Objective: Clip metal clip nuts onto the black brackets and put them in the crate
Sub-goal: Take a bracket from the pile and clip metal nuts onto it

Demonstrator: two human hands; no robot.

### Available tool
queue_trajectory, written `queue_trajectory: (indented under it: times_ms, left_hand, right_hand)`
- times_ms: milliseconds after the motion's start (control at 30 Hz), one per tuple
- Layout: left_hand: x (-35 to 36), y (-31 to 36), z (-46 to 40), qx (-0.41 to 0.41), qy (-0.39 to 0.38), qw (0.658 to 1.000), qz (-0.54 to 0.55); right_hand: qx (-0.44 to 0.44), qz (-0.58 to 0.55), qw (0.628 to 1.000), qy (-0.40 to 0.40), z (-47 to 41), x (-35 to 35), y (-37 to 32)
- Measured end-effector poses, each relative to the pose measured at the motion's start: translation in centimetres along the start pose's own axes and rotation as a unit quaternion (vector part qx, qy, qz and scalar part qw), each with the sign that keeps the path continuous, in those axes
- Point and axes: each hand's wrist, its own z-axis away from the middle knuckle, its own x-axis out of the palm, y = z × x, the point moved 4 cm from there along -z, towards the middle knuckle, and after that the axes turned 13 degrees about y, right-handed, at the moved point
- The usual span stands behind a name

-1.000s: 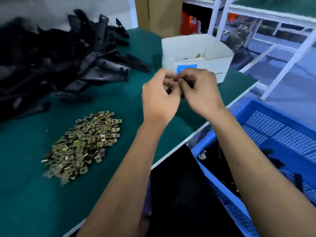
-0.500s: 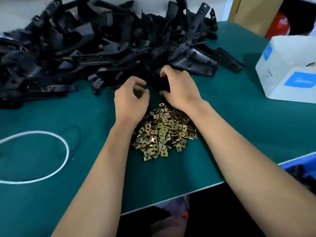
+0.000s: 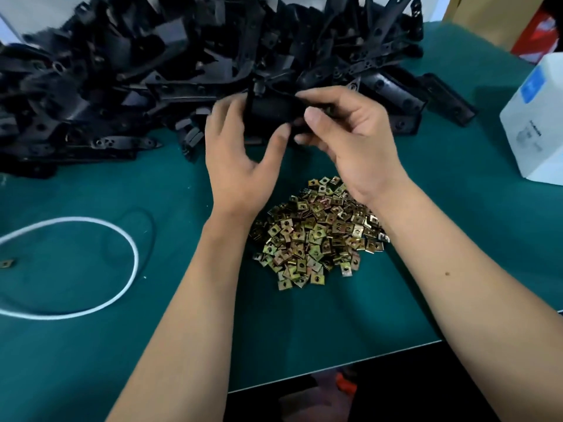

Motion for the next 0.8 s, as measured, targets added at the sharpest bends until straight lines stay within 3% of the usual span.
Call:
queue_trajectory:
  times_ms: [100, 167, 200, 233, 300, 467, 500, 567, 667, 800]
  left_hand:
    - [-1.2, 1.1, -0.5, 0.029, 0.051, 0.996, 0.061]
    - [-2.3, 1.5, -1.0, 0.062, 0.12, 0.99, 0.037]
    - [-3.0, 1.4, -1.2, 0.063, 0.156, 0.985, 0.028]
    - [-3.5, 1.2, -1.4, 0.056, 0.19, 0.98, 0.029]
    - [-4.3, 0.3, -1.6, 0.043, 0.237, 0.97, 0.036]
    - [-4.8, 0.2, -1.6, 0.054, 0.256, 0.965, 0.009]
    - [-4.8, 0.5, -1.5, 0.063, 0.25, 0.966, 0.004]
    - [-4.5, 1.0, -1.3, 0.059, 0.229, 0.972, -0.002]
    - [-3.5, 1.4, -0.9, 0.037, 0.163, 0.986, -0.026]
    - [-1.7, 2.5, 0.1, 0.105, 0.075, 0.985, -0.111]
  right_hand:
    - [0.065, -0.059, 0.994, -0.064, 0.4, 0.6, 0.9]
    - [0.063, 0.026, 0.996, -0.06, 0.5, 0.5, 1.3]
    - [0.036, 0.125, 0.99, -0.059, 0.6, 0.5, 1.5]
    - [-0.012, 0.247, 0.966, -0.071, 0.6, 0.4, 1.8]
    - [-0.106, 0.433, 0.884, -0.143, 1.1, 0.9, 2.3]
    - [-0.12, 0.549, 0.768, -0.309, 2.1, 3.5, 3.7]
    - [-0.108, 0.548, 0.764, -0.322, 2.2, 3.8, 3.9]
    - [-0.087, 0.515, 0.791, -0.317, 2.3, 4.0, 3.9]
    - [-0.123, 0.489, 0.815, -0.286, 2.0, 3.4, 3.2]
    - [-0.124, 0.5, 0.821, -0.245, 1.5, 2.3, 2.5]
